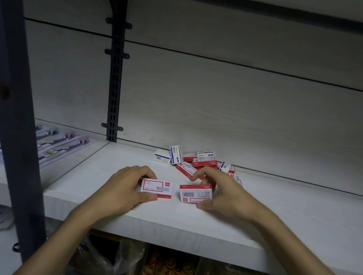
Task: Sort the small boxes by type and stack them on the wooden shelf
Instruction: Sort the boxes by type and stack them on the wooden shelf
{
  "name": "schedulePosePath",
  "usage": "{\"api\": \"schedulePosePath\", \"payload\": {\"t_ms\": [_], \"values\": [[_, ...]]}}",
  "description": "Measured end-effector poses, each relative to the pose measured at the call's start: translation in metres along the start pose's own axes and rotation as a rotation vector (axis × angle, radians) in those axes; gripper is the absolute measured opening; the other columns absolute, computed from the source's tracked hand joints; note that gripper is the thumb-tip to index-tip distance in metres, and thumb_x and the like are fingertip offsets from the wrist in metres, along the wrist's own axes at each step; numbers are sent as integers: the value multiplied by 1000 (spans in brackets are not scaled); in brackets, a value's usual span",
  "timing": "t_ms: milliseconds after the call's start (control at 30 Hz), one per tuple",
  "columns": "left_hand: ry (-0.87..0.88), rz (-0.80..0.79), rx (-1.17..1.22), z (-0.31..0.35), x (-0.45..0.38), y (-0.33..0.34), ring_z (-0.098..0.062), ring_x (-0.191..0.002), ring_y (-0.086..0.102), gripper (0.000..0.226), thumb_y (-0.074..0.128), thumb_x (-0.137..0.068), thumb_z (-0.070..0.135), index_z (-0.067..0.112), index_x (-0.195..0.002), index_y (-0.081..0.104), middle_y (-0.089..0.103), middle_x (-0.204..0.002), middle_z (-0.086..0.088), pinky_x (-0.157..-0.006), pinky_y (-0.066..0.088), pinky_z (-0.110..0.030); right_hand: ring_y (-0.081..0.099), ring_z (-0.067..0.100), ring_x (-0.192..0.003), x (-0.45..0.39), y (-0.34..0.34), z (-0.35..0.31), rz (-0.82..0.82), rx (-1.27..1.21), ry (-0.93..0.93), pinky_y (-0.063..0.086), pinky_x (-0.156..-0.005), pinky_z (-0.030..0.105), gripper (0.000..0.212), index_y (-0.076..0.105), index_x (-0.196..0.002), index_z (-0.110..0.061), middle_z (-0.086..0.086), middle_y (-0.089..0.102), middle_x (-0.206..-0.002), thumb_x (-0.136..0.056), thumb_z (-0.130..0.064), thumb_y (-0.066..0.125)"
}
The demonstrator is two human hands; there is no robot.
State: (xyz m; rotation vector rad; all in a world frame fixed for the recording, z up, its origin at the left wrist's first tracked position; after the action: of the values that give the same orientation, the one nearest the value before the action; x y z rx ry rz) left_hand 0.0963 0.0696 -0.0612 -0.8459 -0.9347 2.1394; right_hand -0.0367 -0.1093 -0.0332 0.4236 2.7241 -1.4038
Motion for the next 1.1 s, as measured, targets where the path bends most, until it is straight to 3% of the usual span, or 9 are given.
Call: {"api": "schedulePosePath", "payload": {"t_ms": [100,267,400,500,600,733,833,967,1100], "values": [[-10,2,-1,-1,2,-1,-4,-102,56,36,75,-85,43,35,-116,59,62,-112,19,-86,53,-24,61,-9,-96,-1,5,-7,-77,94,-60,53,-82,16,32,71,-112,-25,-16,67,-104,-83,-16,81],[-6,13,23,0,2,-3,-4,-99,58,35,77,-84,41,33,-115,61,64,-110,17,-79,50,-21,61,2,-91,4,-6,-5,94,-60,-83,51,-84,21,17,82,-95,-23,-10,68,-95,-81,-14,83],[-6,15,44,0,3,-3,-3,-99,59,35,78,-83,38,32,-114,62,65,-109,17,-76,50,-18,71,9,-99,6,0,16,-43,-296,144,56,-89,25,28,82,-98,-18,-6,78,-100,-87,5,70],[-12,11,54,0,3,-3,-2,-100,59,36,78,-83,37,31,-115,62,65,-111,16,-77,51,-16,72,26,-104,12,4,25,-37,-648,289,58,-91,31,37,79,-101,-1,11,77,-107,-84,17,51],[-12,13,59,0,3,-4,0,-100,59,36,79,-83,37,31,-115,63,66,-110,16,-77,51,-16,74,27,-101,15,4,23,-15,-735,291,60,-87,30,28,76,-106,-1,16,76,-107,-85,14,64],[-14,6,70,1,4,-4,-1,-101,59,37,79,-82,36,31,-115,63,66,-112,17,-77,51,-15,74,21,-100,16,2,21,-44,-560,215,58,-92,32,51,70,-119,-22,8,77,-109,-80,12,75],[-16,15,81,1,4,-5,-1,-100,59,37,80,-82,35,31,-115,63,66,-112,17,-73,49,-13,74,22,-97,19,2,22,-50,-585,274,59,-91,33,53,68,-118,-13,9,77,-107,-75,17,76],[-15,15,89,1,5,-5,-2,-100,59,37,80,-82,33,31,-115,63,65,-113,16,-72,48,-12,74,30,-98,24,5,16,9,-871,394,63,-78,35,42,65,-106,-4,22,75,-109,-74,24,71],[-8,15,115,0,6,-6,-3,-101,59,37,81,-81,31,31,-114,64,66,-112,15,-76,51,-16,64,23,-93,17,3,14,64,-1242,478,54,-73,35,32,68,-100,-10,14,72,-107,-73,7,70]]}}
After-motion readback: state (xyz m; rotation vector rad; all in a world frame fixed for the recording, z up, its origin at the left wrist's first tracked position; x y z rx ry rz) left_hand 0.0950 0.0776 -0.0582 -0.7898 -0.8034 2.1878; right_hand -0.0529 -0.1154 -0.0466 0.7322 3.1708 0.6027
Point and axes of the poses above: each hand's wrist, its own x-axis away from the middle knuckle, its own y-axis out of the palm, z = x × y, the point moved 7 cm from there along -x, towards the middle knuckle
